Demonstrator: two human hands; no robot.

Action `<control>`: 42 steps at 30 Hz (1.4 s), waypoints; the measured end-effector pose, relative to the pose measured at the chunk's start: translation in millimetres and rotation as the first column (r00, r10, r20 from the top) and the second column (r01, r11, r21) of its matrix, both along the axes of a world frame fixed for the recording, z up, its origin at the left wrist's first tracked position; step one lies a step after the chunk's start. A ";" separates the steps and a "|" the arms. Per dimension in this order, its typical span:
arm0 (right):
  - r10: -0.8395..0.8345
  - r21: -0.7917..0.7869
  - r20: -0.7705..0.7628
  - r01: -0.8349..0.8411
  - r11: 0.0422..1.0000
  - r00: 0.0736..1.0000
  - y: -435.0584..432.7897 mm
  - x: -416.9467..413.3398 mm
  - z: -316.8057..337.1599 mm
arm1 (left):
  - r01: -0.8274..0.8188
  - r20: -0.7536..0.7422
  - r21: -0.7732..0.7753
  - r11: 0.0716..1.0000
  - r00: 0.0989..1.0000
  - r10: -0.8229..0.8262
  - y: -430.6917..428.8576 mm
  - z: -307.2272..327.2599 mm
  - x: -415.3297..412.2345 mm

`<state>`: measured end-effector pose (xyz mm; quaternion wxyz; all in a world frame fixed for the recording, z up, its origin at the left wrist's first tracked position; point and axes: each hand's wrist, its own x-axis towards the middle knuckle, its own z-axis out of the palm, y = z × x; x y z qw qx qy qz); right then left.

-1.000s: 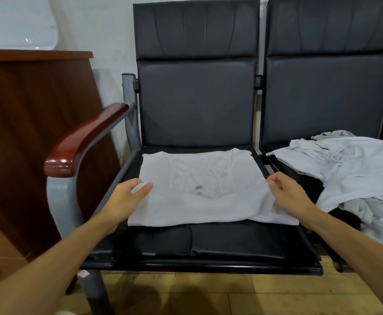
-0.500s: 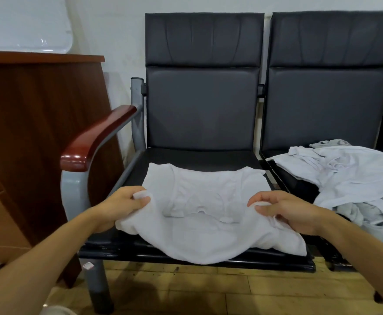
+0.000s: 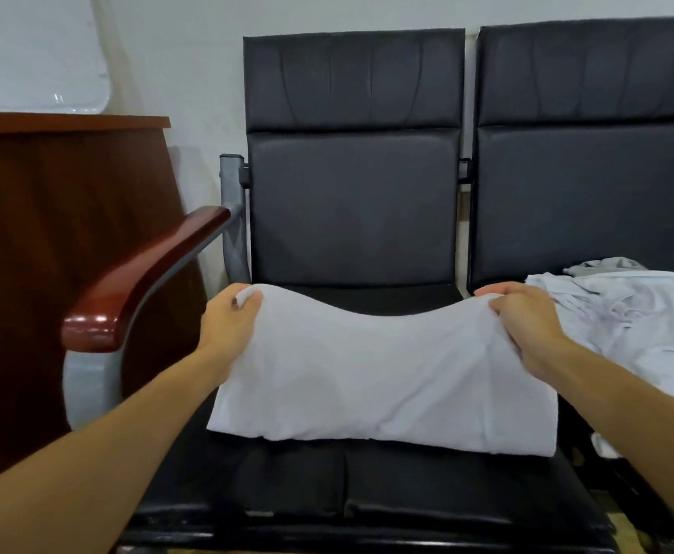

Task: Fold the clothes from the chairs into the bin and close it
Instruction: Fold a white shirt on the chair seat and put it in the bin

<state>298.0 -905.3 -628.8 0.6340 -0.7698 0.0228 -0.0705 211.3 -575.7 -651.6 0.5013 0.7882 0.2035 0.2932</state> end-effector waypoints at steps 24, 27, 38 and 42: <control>0.132 -0.793 0.257 0.131 0.595 0.957 10.2 79.6 -65.3 | -0.066 -0.403 0.367 0.928 0.888 0.223 14.3 -59.2 72.7; 0.418 -0.870 0.160 -0.072 0.488 0.894 11.3 55.7 -65.6 | 0.141 -0.458 0.496 0.857 0.880 0.121 -7.9 -59.1 49.4; 0.348 -0.950 -0.178 -0.252 0.183 0.921 -3.3 -3.0 -81.6 | 0.787 -0.855 0.274 0.552 0.462 -0.234 -54.1 -71.9 -24.5; 0.356 -0.974 -0.157 -0.203 0.098 0.921 0.0 -7.9 -80.2 | 0.780 -0.854 0.278 0.560 0.468 -0.227 -43.2 -64.3 -32.3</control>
